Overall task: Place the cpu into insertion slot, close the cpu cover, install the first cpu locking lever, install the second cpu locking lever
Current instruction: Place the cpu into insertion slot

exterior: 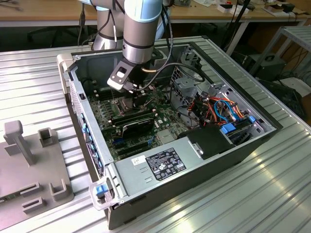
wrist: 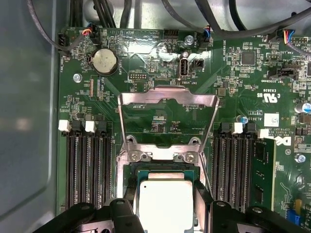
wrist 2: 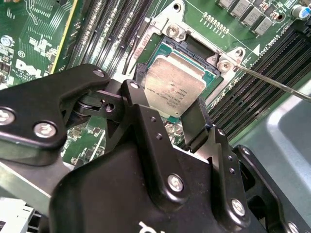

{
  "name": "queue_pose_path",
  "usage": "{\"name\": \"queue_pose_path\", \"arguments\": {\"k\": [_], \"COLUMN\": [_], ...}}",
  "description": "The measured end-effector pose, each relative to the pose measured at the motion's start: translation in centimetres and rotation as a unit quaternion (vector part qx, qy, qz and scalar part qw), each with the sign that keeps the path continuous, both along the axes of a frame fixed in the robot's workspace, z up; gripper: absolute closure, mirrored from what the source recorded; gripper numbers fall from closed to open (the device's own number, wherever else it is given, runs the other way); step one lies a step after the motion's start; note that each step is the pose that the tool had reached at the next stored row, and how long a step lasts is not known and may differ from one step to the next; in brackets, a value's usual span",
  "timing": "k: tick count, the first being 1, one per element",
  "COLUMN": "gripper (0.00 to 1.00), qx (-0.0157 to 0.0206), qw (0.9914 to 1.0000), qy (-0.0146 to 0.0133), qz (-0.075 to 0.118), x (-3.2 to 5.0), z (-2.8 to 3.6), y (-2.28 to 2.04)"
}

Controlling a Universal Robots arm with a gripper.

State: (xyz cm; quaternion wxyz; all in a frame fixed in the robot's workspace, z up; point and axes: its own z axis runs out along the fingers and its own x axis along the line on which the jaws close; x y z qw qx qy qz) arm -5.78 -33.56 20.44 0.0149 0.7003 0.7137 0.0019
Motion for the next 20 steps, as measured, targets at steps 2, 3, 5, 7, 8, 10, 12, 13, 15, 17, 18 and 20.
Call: {"name": "queue_pose_path", "arguments": {"k": [2,3,5,7,8,10,12,13,15,17,18,20], "gripper": [0.45,0.45,0.45,0.45,0.45,0.45,0.45,0.45,0.45,0.45,0.45,0.45], "qx": [0.0,-0.0001,0.0002,0.0002,0.0004,0.0002,0.0002,0.0002,0.0005,0.0005,0.0005,0.0006], "qw": [1.0,1.0,1.0,1.0,0.99999,0.99997,0.99997,0.99997,0.99997,0.99997,0.99997,0.99997], "qy": [0.0,0.0001,0.0,0.0001,0.0,0.0001,0.0003,0.0005,0.0005,0.0006,0.0006,0.0005], "qz": [-0.002,-0.002,-0.002,-0.003,-0.004,-0.007,-0.008,-0.008,-0.008,-0.008,-0.008,-0.008], "x": [0.0,0.0,0.0,0.0,0.01,0.0,0.0,0.0,0.0,0.0,0.0,0.0], "z": [-0.04,-0.04,-0.08,-0.1,-0.15,-0.22,-0.26,-0.28,-0.38,-0.48,-0.48,-0.5], "y": [0.0,0.0,0.01,0.0,0.01,0.01,0.01,0.01,0.01,0.01,0.01,0.08]}}
